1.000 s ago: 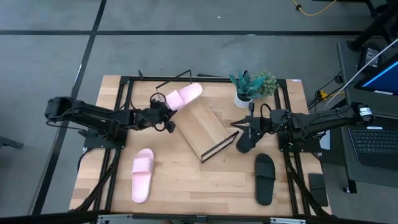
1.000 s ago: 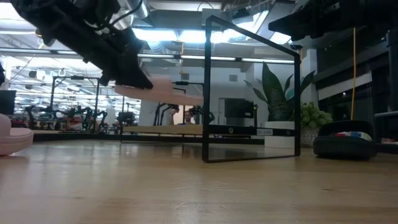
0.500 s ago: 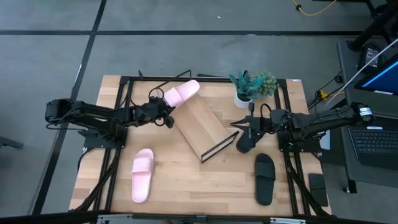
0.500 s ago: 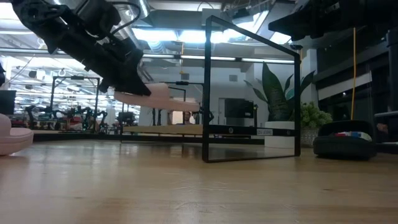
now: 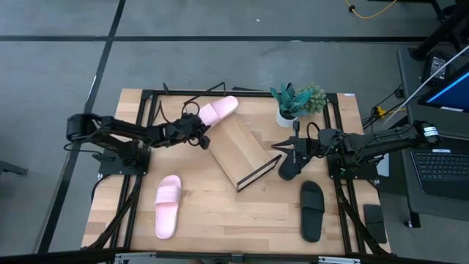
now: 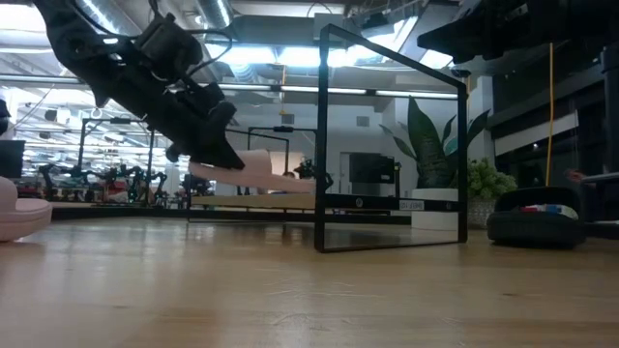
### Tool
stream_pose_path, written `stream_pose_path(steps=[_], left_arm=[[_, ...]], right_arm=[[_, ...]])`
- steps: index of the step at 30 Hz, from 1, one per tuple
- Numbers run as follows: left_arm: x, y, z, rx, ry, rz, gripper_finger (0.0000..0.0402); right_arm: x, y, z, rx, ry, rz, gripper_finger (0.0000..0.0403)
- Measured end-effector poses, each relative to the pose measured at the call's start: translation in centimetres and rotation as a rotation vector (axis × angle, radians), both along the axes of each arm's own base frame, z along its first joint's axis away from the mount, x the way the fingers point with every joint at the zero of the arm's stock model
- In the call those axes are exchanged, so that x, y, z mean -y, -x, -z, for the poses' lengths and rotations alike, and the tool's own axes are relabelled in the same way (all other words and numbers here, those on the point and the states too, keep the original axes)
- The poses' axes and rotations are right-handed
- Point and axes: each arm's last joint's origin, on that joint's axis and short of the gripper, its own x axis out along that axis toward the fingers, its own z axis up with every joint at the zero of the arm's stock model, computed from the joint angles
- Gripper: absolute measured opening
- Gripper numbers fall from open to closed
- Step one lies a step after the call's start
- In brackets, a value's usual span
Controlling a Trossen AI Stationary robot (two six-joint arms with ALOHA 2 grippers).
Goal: Pick and place slides into the shelf
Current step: Put the top pink slide on the shelf
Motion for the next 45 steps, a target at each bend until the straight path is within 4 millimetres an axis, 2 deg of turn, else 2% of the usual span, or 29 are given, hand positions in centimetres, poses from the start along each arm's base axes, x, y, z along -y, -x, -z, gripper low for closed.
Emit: stream_pose_path(steps=[13,45], left_arm=[[-1.1,0.0,0.4,-0.017,-0.005,0.012,0.0000],[-1.2,0.5,0.9,-0.099,-0.026,-0.055,0.0001]], right_arm=[[0.0,0.0,0.0,0.000,0.000,0.000,0.0021],[0.0,0.0,0.0,0.000,0.001,0.000,0.0021]])
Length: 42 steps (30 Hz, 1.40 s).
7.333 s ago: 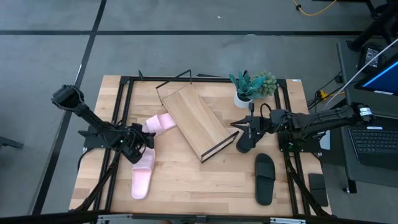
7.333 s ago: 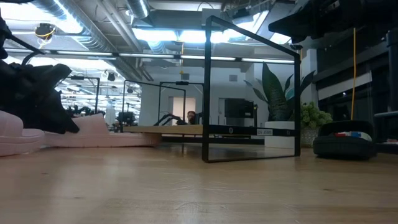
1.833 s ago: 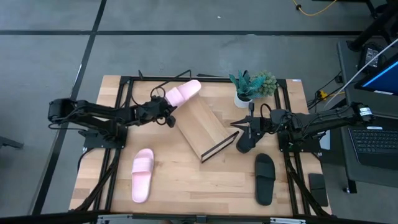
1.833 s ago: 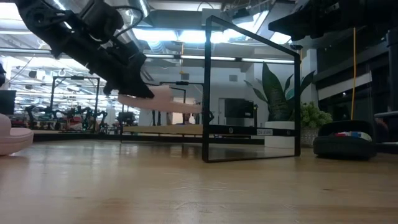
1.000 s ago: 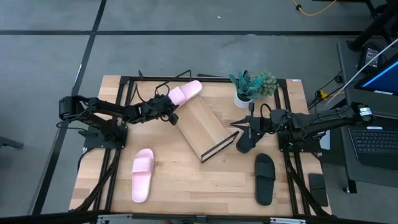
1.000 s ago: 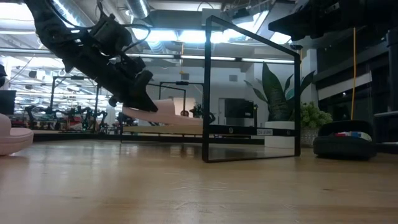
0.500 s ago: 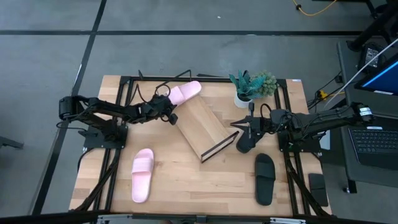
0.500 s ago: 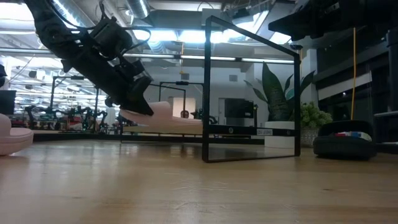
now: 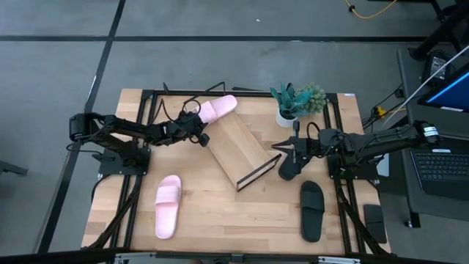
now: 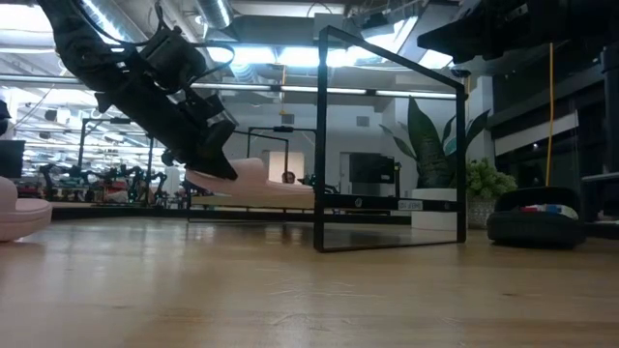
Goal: Pick and place slides into the shelf
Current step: Put the top pink slide on the shelf
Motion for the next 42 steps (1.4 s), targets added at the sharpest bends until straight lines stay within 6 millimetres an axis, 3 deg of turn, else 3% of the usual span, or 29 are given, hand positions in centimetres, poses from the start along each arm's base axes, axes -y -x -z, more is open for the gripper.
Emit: stream_pose_path(steps=[15,42], left_arm=[[0.00,0.08,0.10,-0.013,0.004,-0.010,0.0058],[0.16,0.31,-0.63,-0.023,-0.037,0.027,0.0061]], right_arm=[[0.00,0.00,0.00,0.000,0.000,0.000,0.0021],[0.00,0.00,0.00,0.000,0.000,0.000,0.0021]])
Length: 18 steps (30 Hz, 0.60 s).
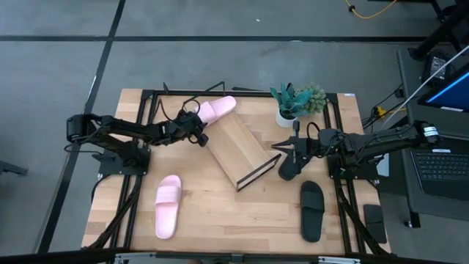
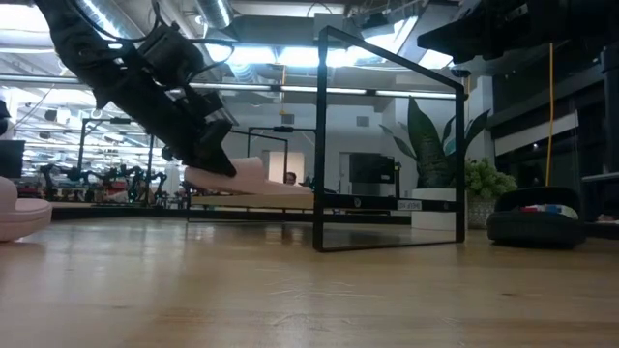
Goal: Pick and place slides into the shelf
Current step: Put the top pink slide on the shelf
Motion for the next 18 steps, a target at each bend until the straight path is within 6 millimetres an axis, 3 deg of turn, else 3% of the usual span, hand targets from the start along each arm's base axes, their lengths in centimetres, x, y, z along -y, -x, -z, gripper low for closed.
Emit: stream_pose_path(steps=[18], left_arm=[[0.4,1.1,-0.6,-0.055,0.016,-0.005,0.0061]], right_arm=[[0.0,0.0,0.0,0.000,0.000,0.000,0.0021]])
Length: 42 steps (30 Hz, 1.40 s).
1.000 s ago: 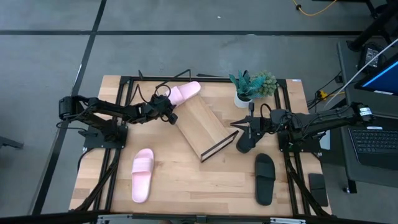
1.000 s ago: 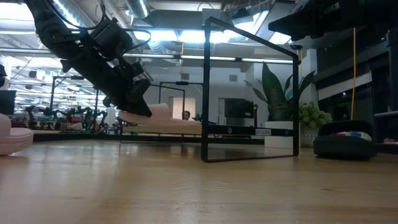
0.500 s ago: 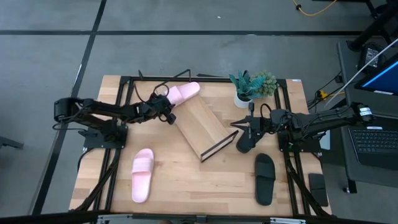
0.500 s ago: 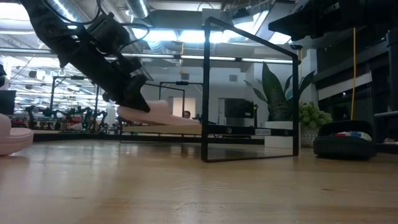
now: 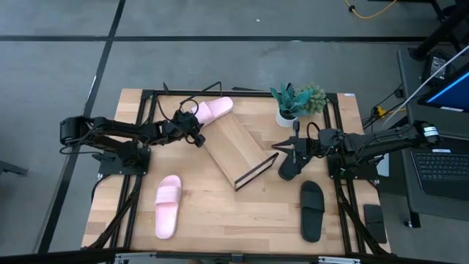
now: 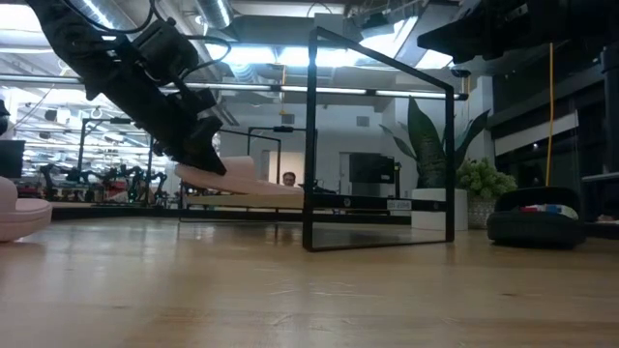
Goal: Pick and place slides into the shelf
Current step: Put the top pink slide on the shelf
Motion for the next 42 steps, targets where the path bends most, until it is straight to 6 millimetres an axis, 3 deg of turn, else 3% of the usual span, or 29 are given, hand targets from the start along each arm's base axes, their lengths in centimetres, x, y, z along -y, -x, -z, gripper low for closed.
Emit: stream_pose_path(steps=[14,27,42], left_arm=[[0.02,-0.01,0.01,0.003,0.006,0.005,0.0066],[0.01,-0.01,0.00,-0.015,-0.012,0.019,0.0161],[0.65,0.33,0.75,-0.103,0.032,0.061,0.0166]], right_arm=[[0.00,0.00,0.00,0.000,-0.001,0.000,0.0021],[-0.03,0.00,0.00,0.000,-0.002,-0.012,0.0021],[-0.04,0.00,0.00,0.000,-0.002,-0.012,0.0021]])
